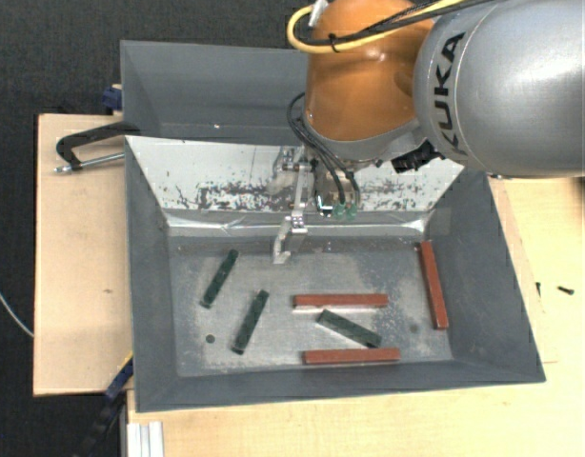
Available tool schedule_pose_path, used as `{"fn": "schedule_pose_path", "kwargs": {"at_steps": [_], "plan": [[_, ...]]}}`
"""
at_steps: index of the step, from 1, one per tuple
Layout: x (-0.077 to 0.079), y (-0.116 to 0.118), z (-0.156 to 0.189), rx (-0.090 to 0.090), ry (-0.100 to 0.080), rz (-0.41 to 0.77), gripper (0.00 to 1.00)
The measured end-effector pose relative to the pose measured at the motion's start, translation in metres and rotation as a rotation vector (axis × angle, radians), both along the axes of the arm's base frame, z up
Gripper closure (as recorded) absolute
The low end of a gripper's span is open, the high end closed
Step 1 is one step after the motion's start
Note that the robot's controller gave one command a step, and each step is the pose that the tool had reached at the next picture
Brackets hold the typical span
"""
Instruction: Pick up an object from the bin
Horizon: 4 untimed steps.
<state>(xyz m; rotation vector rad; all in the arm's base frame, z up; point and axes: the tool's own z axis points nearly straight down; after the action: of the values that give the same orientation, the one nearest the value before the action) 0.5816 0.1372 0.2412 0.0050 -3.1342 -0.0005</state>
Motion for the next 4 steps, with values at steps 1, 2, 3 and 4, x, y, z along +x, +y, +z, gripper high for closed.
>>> {"fn": "schedule_pose_path", "kwargs": {"at_steps": [1,2,3,4], "plan": [[0.002,-0.001,0.005,0.001,-0.009,-0.002,0.0],[-0.011,-0.029,-0.037,0.002,-0.012,0.084,0.0],[-0.038,-0.03,-0.103,0.0,-0.012,0.201,0.0],[-0.027,-0.014,-0.164,0.002,0.001,0.191,1.0]]}}
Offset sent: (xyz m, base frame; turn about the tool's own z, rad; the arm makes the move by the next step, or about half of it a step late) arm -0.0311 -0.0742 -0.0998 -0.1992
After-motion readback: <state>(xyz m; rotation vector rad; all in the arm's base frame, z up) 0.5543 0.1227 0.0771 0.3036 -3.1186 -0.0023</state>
